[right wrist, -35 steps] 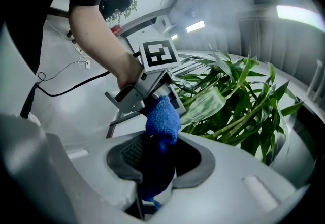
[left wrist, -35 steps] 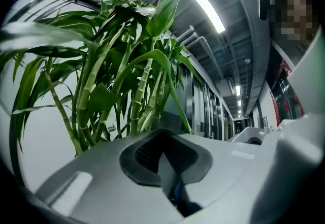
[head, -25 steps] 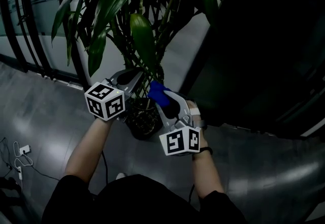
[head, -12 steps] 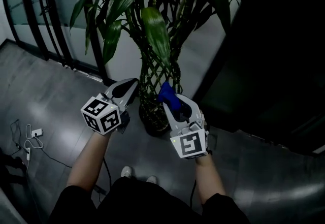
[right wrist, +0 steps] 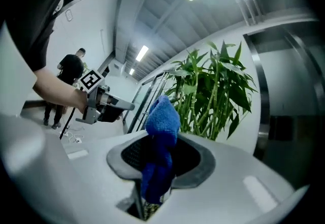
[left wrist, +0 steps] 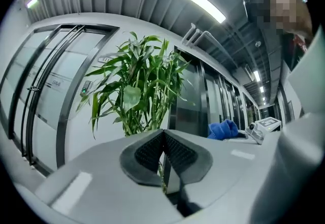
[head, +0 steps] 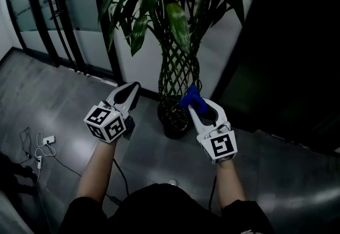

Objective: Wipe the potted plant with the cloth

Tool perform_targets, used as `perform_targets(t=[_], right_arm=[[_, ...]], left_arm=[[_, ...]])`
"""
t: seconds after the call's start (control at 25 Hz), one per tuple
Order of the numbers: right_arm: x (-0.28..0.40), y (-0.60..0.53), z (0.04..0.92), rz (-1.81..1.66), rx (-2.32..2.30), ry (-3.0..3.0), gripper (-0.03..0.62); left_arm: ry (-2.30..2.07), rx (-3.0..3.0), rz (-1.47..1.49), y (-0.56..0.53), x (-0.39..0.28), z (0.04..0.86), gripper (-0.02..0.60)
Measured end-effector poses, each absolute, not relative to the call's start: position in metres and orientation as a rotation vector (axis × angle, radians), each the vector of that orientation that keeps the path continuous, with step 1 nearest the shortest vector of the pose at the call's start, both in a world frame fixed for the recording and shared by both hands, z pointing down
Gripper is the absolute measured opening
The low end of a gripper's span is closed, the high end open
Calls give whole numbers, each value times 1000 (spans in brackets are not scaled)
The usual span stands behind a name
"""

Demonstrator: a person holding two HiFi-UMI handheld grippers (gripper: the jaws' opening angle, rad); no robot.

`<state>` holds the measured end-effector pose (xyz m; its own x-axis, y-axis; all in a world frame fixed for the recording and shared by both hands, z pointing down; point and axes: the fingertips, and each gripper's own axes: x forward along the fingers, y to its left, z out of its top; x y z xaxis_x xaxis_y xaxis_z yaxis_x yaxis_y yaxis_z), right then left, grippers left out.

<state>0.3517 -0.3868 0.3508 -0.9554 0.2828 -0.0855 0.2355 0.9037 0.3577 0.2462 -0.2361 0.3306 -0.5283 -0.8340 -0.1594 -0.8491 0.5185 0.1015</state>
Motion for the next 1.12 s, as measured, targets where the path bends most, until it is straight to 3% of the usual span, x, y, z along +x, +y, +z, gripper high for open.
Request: perform_targets(t=[0.24, 0.4, 0.56, 0.76, 1.12], right_arm=[[397, -356, 352, 57, 268, 2976, 109], [438, -324, 372, 110, 180, 3020, 109], [478, -312, 398, 149, 135, 3099, 109], [514, -326, 372, 297, 142, 3063, 108], [574, -391, 382, 58, 222, 3025, 107]], left_arm=[[2668, -1477, 233, -156, 290, 346, 6], [2700, -1415, 140, -109, 314, 380, 6], [2720, -1461, 239, -96, 353, 412, 6], [2747, -1287, 297, -82, 375, 385, 6], [2780, -1321, 154, -112, 449, 402, 6]])
